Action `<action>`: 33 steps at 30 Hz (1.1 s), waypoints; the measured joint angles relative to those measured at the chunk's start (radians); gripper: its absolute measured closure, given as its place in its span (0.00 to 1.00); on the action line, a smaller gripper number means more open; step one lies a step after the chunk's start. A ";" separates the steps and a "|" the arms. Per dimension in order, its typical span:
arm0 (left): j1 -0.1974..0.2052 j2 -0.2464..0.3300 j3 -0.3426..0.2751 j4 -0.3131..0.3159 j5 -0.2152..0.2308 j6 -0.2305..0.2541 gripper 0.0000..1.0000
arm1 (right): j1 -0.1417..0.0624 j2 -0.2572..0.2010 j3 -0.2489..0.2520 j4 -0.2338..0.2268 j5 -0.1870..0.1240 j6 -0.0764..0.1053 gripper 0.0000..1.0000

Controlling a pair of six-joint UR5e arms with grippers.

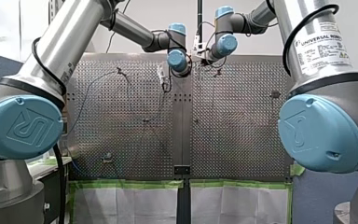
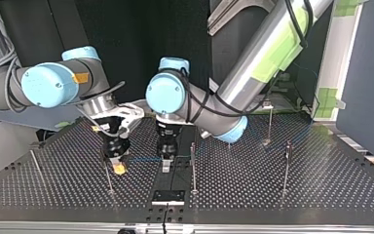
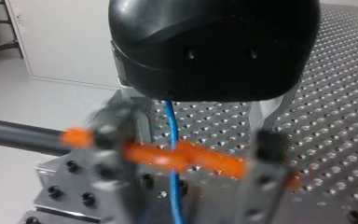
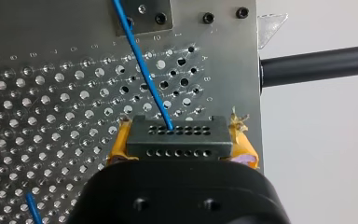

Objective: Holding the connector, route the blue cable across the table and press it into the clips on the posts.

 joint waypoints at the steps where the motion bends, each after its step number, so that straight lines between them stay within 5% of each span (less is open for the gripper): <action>1: -0.001 -0.001 0.001 -0.002 -0.002 0.000 0.01 | 0.000 0.000 0.000 0.000 0.000 0.000 1.00; 3: -0.003 -0.002 0.001 -0.005 -0.010 0.001 0.20 | 0.000 0.000 0.000 0.000 0.000 0.000 1.00; 4: -0.004 -0.002 0.001 -0.007 -0.014 0.002 0.20 | 0.000 0.000 0.000 0.000 0.000 0.000 1.00; 6: -0.007 -0.002 0.001 -0.010 -0.028 0.005 0.51 | 0.000 0.000 0.000 0.000 0.000 0.000 1.00; 7: -0.008 -0.002 0.001 -0.010 -0.034 0.006 0.51 | 0.000 0.000 0.000 0.000 0.000 0.000 1.00; 8: -0.010 -0.002 0.001 -0.011 -0.042 0.009 0.74 | 0.000 0.000 0.000 0.000 0.000 0.000 1.00; 9: -0.012 -0.002 0.001 -0.011 -0.048 0.010 0.74 | 0.000 0.000 0.000 0.000 0.000 -0.001 1.00; 12: -0.016 -0.002 0.001 -0.012 -0.071 0.013 1.00 | 0.000 0.000 0.000 0.000 0.000 -0.001 1.00; 24: -0.031 -0.001 -0.006 -0.033 -0.147 -0.001 1.00 | 0.008 0.002 0.011 0.000 0.001 -0.001 1.00; 33: -0.044 0.005 -0.075 -0.011 -0.169 -0.009 1.00 | 0.009 0.025 0.045 -0.002 0.002 -0.001 1.00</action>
